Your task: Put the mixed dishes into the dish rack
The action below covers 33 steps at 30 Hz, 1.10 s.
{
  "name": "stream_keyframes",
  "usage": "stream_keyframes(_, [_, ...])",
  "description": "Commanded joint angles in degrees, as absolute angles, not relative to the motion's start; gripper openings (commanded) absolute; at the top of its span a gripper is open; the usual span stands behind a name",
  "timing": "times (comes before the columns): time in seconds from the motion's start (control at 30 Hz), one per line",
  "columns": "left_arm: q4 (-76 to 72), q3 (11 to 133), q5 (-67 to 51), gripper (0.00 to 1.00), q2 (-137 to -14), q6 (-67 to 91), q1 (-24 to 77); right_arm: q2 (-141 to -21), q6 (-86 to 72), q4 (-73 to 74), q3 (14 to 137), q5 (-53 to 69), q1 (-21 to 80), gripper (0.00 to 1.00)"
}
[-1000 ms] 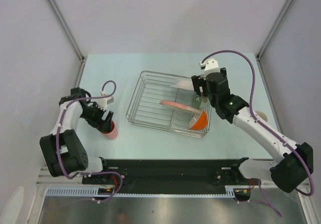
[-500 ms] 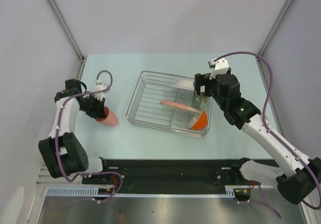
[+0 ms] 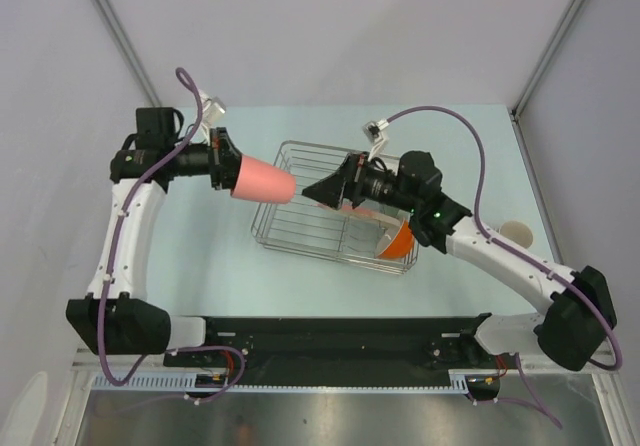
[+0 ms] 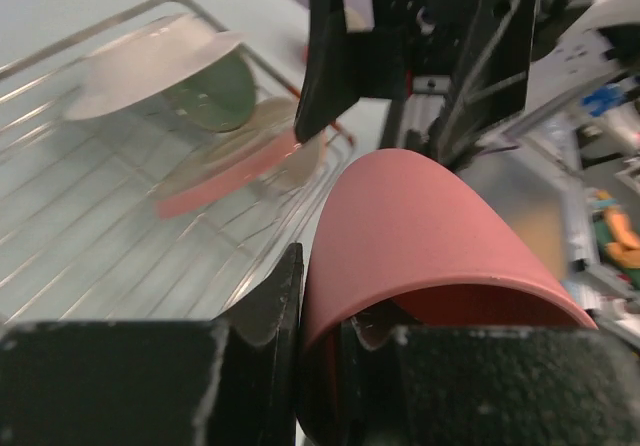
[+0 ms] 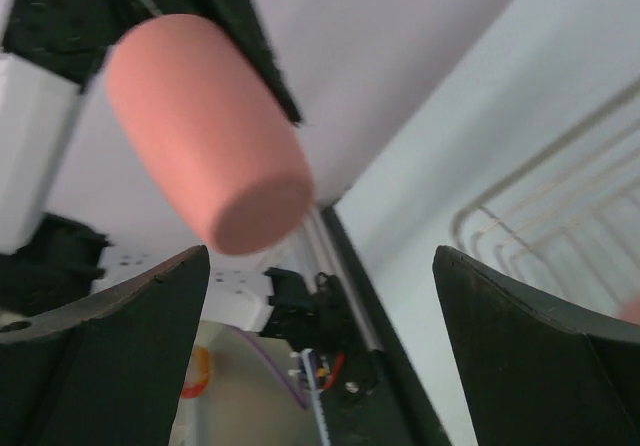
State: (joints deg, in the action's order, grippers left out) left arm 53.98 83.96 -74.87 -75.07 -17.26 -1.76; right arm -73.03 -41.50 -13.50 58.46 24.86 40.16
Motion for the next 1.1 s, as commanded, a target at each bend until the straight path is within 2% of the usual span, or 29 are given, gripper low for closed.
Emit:
stream_keyframes(0.0, [36.4,80.0,-85.4,0.00,-74.9,1.4,1.9,-75.8,-57.8,-36.8,57.5,32.1,42.5,1.00])
stream_keyframes(0.13, [10.1,70.3,-85.0,0.00,-71.0,21.5,2.5,-80.6,-65.8,-46.7,55.6,32.7,43.2,1.00])
stream_keyframes(0.2, [5.8,68.0,-84.2,0.00,-69.8,24.7,2.6,-82.2,-69.3,-53.4,54.1,32.3,43.4,1.00])
stream_keyframes(0.37, [6.6,68.3,-82.8,0.00,-70.7,23.3,3.3,-87.4,-74.4,-60.4,53.8,30.9,45.1,1.00])
stream_keyframes(0.73, [11.9,67.1,-79.2,0.00,-72.7,15.8,5.0,-88.0,-73.8,-63.3,53.9,27.4,46.0,0.99])
stream_keyframes(0.83, [12.5,66.3,-78.1,0.00,-72.8,14.7,5.8,-88.9,-74.9,-65.1,53.8,27.4,45.8,0.90])
stream_keyframes(0.9, [12.3,65.6,-77.4,0.00,-72.7,14.3,6.2,-89.7,-76.4,-66.6,53.8,27.7,45.6,0.79])
stream_keyframes(0.97, [12.6,65.3,-76.6,0.01,-72.9,13.4,6.3,-90.2,-77.3,-67.0,53.8,28.1,45.4,0.61])
stream_keyframes(1.0, [13.7,65.5,-76.1,0.05,-72.9,12.6,6.3,-90.3,-77.5,-67.1,53.8,28.6,45.2,0.53])
stream_keyframes(1.03, [14.8,65.7,-75.5,0.31,-73.0,11.7,6.3,-90.4,-77.6,-67.1,53.8,28.9,45.0,0.42])
stream_keyframes(1.07, [16.9,67.2,-74.8,0.45,-73.8,7.9,6.3,-90.3,-77.6,-66.9,53.8,29.3,44.7,0.16])
